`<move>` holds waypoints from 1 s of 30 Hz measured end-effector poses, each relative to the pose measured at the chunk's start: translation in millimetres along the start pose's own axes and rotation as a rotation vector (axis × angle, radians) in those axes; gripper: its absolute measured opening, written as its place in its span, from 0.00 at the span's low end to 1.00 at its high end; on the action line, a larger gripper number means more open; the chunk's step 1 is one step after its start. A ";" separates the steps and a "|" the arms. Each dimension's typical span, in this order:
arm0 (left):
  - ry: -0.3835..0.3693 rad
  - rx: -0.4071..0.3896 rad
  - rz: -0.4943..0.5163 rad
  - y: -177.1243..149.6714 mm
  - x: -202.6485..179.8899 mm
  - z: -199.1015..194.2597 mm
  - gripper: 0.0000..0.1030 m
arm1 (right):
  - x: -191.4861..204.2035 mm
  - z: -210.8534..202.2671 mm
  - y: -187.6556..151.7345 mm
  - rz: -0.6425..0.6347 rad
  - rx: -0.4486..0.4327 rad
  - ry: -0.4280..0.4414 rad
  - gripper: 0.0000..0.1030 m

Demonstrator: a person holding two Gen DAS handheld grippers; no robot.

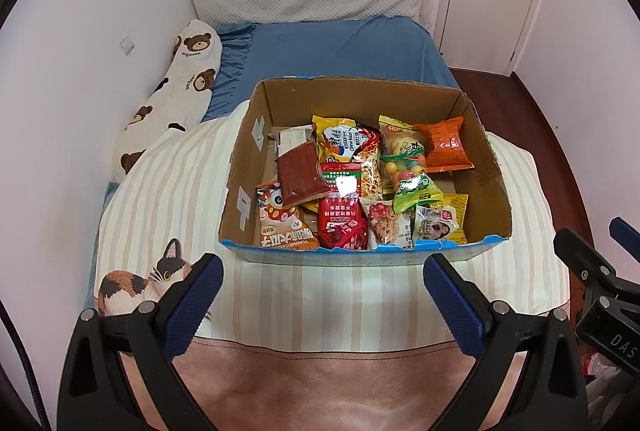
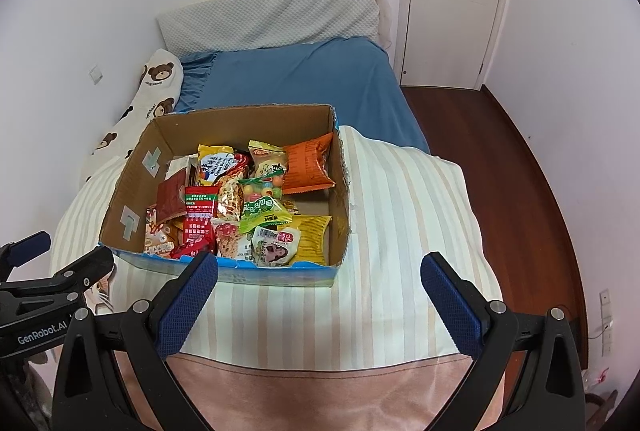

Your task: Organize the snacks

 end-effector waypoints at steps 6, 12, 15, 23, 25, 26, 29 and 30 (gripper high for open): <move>-0.001 -0.001 0.000 -0.3 0.5 -0.7 1.00 | 0.5 -1.1 -0.4 0.000 -0.001 -0.001 1.00; -0.001 -0.004 0.000 -0.4 1.0 -2.5 1.00 | 1.5 -2.9 -0.6 -0.001 0.000 0.001 1.00; -0.001 -0.002 -0.001 -0.4 1.4 -3.1 1.00 | 1.2 -3.1 -0.7 0.000 -0.001 0.001 1.00; 0.001 -0.002 -0.006 -1.1 3.5 -4.2 1.00 | 1.7 -3.0 -1.7 0.001 -0.002 0.002 1.00; 0.000 -0.001 -0.007 -1.4 3.8 -4.2 1.00 | 1.7 -2.9 -1.5 -0.001 -0.002 0.000 1.00; 0.000 -0.001 -0.007 -1.4 3.8 -4.6 1.00 | 1.7 -2.8 -1.7 -0.001 -0.002 0.001 1.00; 0.004 -0.003 -0.009 -2.6 4.2 -6.0 1.00 | 1.7 -2.9 -1.7 -0.002 -0.002 0.000 1.00; 0.004 -0.003 -0.009 -2.6 4.1 -5.9 1.00 | 1.5 -2.9 -1.8 -0.001 -0.003 0.001 1.00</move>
Point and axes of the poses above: each gripper's, at about its wrist camera, not at the fingertips, and z roughly the way its jaws point, x to its left, y to its top, the point moved 4 cm from there along z, roughly the way its jaws point, and after that the axes turned 11 degrees about y, right-handed, at the moved point
